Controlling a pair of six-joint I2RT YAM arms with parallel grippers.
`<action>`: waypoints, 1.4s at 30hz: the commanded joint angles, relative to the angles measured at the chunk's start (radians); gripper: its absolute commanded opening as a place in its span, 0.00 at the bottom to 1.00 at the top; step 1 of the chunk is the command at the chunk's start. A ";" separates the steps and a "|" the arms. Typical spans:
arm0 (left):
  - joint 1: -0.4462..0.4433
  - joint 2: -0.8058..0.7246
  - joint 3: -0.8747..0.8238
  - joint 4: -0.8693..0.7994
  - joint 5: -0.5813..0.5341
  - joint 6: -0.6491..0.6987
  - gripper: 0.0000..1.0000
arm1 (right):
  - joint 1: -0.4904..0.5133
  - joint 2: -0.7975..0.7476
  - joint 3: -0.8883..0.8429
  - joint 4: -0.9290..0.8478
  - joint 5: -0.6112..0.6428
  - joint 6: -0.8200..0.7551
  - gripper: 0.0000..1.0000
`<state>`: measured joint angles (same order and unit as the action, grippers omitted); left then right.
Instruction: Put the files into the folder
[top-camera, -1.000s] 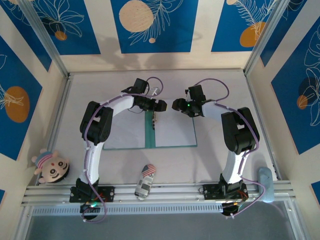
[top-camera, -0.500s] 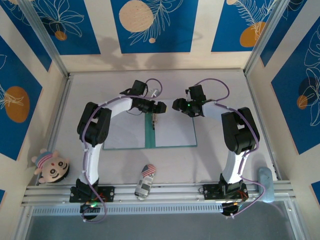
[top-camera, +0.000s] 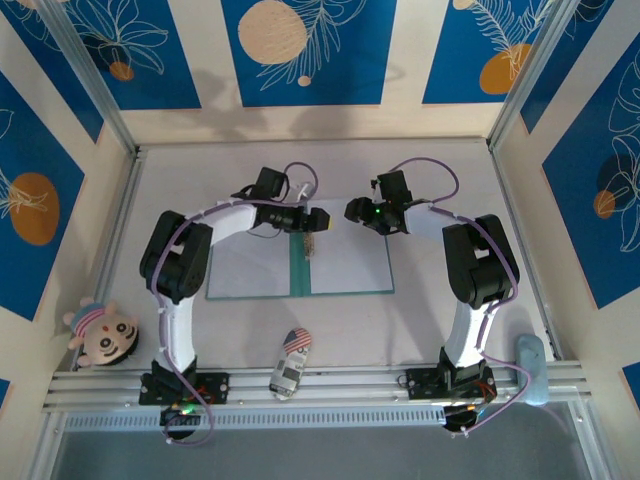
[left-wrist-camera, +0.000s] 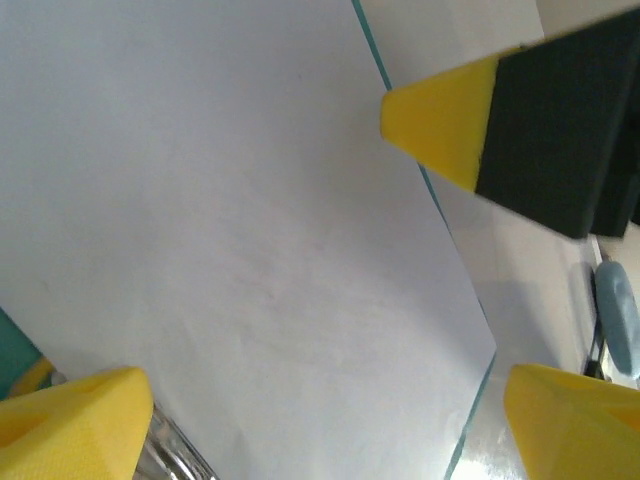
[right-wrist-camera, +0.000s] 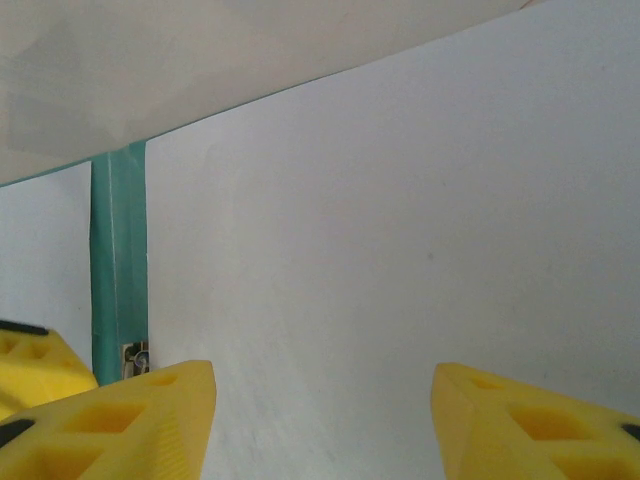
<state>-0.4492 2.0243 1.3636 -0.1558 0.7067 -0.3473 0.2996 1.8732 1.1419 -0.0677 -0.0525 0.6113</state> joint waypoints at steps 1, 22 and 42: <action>0.003 -0.085 -0.043 0.042 0.095 -0.030 0.91 | -0.003 -0.045 -0.016 -0.007 -0.009 0.001 0.60; 0.055 -0.475 -0.297 -0.359 -0.617 -0.002 0.93 | 0.116 -0.186 -0.045 -0.100 0.043 0.058 0.60; 0.079 -0.464 -0.484 -0.398 -0.744 -0.038 0.90 | 0.447 -0.017 0.343 -0.609 0.397 0.299 0.58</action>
<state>-0.3832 1.5394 0.9028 -0.5697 -0.0525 -0.3710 0.7265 1.8233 1.4273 -0.5922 0.2829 0.8658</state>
